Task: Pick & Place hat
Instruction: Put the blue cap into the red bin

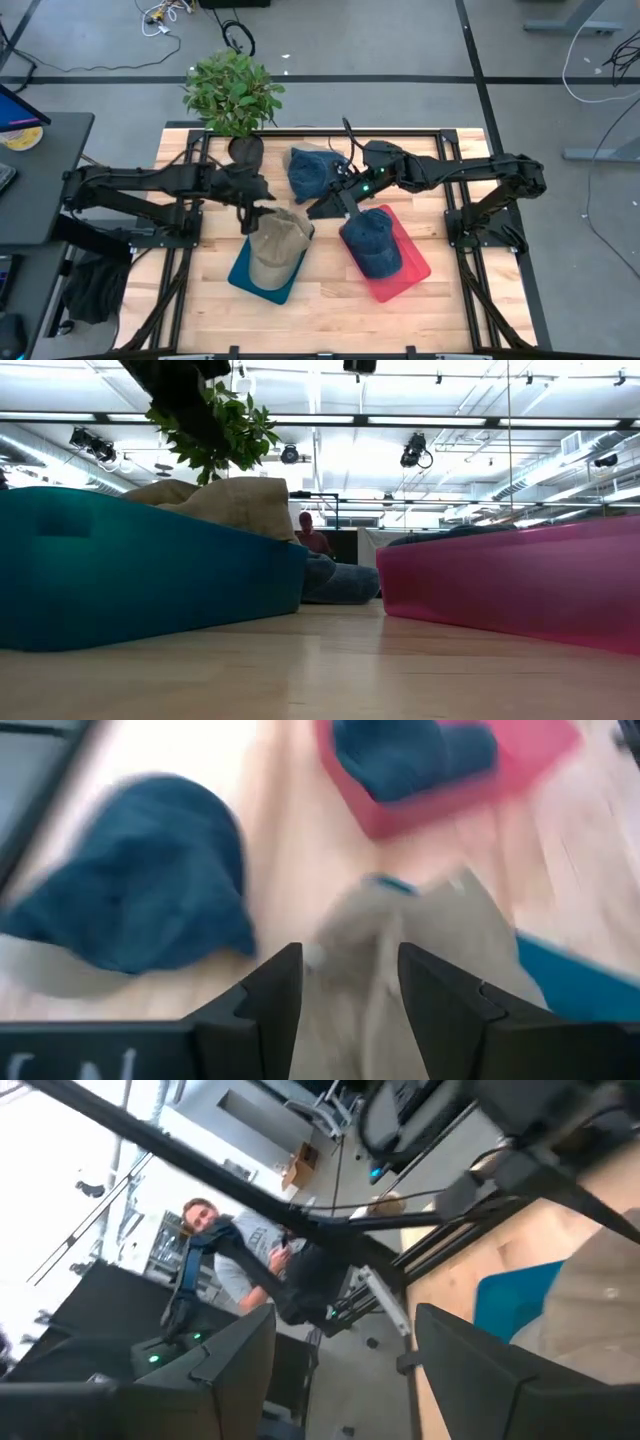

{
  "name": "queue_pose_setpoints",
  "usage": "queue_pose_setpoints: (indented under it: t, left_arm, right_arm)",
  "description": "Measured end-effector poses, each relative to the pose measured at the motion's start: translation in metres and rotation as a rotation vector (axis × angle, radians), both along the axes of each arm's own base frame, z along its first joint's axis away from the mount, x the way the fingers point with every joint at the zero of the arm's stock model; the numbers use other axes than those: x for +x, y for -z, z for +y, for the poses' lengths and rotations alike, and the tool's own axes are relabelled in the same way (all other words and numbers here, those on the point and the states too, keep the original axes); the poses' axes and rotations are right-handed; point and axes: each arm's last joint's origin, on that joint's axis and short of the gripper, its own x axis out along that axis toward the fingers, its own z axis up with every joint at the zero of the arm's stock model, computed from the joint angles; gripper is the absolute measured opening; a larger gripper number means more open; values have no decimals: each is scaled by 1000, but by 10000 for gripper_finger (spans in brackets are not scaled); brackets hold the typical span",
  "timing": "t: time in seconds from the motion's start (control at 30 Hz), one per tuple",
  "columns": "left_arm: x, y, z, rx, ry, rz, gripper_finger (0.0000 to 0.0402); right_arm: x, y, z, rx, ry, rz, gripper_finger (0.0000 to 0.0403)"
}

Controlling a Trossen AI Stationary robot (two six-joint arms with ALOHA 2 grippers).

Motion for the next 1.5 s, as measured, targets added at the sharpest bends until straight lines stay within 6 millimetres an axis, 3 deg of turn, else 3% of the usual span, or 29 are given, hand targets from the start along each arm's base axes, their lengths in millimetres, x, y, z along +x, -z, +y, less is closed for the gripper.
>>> queue_pose_setpoints:
  t: [0.17,0.5,0.9,1.17,1.5]
  left_arm:
    - [-3,-15,0,-36,-95,-134,154]
    - [-1,-22,-19,-84,-153,-224,95]
    - [4,-41,-46,-134,-139,-450,23]
    - [6,-52,-48,-152,-184,-571,4]
    - [12,-58,-46,-203,-230,-664,26]
  right_arm:
    - [-3,12,-22,-17,58,116,245]
    - [-29,51,-67,-105,313,572,245]
    - [-59,64,-144,-219,559,718,245]
    - [-70,90,-194,-181,472,737,245]
    - [-58,145,-218,-140,275,785,245]
